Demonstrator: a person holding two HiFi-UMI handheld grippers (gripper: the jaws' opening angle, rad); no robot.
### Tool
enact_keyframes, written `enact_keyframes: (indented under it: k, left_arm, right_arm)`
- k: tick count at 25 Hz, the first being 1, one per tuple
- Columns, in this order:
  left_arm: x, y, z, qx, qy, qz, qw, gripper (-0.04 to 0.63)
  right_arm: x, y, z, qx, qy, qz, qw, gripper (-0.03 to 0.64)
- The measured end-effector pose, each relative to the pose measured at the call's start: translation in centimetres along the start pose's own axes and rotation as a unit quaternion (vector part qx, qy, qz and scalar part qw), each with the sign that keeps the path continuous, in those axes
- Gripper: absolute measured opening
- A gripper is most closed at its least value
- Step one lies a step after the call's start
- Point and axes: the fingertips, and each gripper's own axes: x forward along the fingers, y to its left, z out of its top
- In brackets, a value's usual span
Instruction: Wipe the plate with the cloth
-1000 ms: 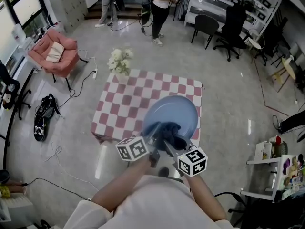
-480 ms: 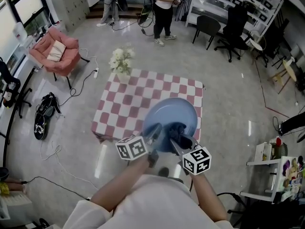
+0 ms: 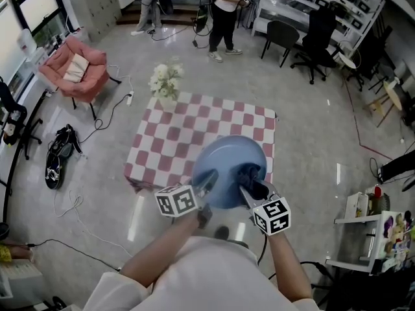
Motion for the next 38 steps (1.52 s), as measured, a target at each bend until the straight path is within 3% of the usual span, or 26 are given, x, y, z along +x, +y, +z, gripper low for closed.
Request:
enact_keyframes:
  k: [18,31,38]
  left_arm:
    - [-0.3,-0.3,-1.8,-0.008,0.045,-0.022,0.9987,0.074]
    - [-0.8,-0.7,-3.7,-0.016,0.092,-0.031,0.9952,0.072]
    - [-0.8,-1.1,-4.3,-0.012,0.093,-0.027,0.9953,0.072]
  right_arm:
    - [-2.1,-3.3,1.0,-0.099,0.037,-0.008,0.994,0.121]
    - [-2.6,-4.3,3.2,-0.134,0.022,-0.023,0.991,0.121]
    - [-2.2,-3.8,3.0,-0.138,0.032,-0.033,0.989,0.121]
